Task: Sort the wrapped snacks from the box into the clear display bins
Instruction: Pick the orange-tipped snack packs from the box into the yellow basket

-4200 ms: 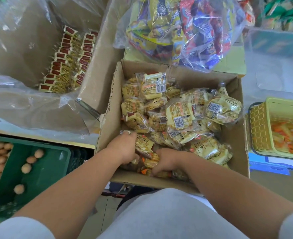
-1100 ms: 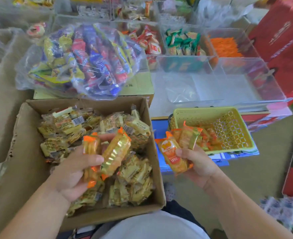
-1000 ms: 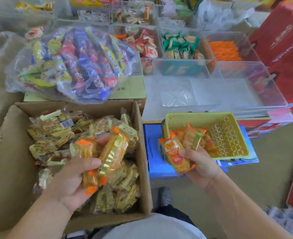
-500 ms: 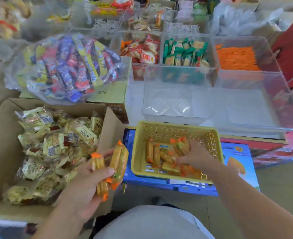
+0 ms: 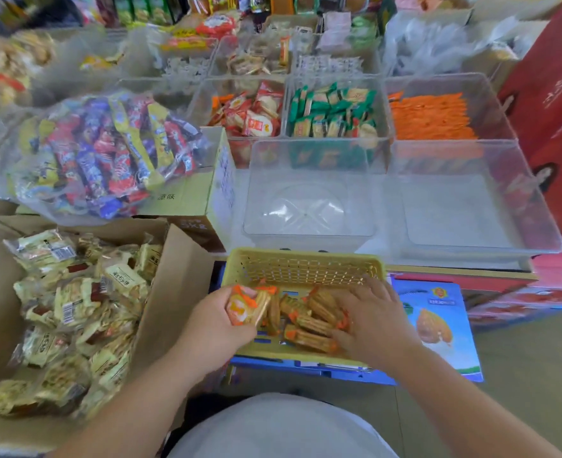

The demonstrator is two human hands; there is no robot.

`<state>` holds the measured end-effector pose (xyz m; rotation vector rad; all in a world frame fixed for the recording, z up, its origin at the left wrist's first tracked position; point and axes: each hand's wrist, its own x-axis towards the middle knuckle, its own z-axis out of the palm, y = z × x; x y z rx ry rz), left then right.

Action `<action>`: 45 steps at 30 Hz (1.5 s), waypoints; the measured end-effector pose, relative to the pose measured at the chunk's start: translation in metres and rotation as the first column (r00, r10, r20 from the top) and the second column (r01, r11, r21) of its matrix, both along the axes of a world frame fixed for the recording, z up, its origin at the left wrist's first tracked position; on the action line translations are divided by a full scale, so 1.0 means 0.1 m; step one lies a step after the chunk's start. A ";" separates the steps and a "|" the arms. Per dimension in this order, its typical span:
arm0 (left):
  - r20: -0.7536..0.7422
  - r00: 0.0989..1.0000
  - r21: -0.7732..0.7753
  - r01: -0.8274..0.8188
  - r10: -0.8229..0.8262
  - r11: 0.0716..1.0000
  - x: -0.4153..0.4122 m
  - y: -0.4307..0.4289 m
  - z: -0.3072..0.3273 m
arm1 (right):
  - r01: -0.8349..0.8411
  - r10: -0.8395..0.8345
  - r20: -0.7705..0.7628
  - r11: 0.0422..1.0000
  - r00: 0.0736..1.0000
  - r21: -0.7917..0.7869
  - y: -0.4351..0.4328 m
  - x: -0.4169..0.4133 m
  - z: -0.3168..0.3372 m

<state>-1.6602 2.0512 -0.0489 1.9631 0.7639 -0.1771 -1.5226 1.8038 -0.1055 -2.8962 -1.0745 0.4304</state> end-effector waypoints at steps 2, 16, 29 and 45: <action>-0.053 0.988 0.131 0.153 -0.147 0.980 0.21 -0.04 -0.19 | 0.027 -0.026 -0.015 1.000 1.000 0.011 -0.12 -0.04 -0.02; -0.515 0.699 0.419 0.710 -0.496 0.565 0.63 -0.15 -0.67 | 0.135 -0.128 -0.074 0.986 0.989 0.102 -0.15 -0.14 -0.11; 0.185 0.959 0.652 0.043 -0.214 0.757 -1.10 1.13 0.03 | -0.003 0.055 -0.072 0.814 0.996 0.581 1.50 -0.97 0.21; -0.073 0.967 0.118 -0.234 0.243 0.965 -1.88 3.94 -0.63 | 0.091 -0.117 0.098 0.969 0.988 0.231 3.37 -2.13 0.30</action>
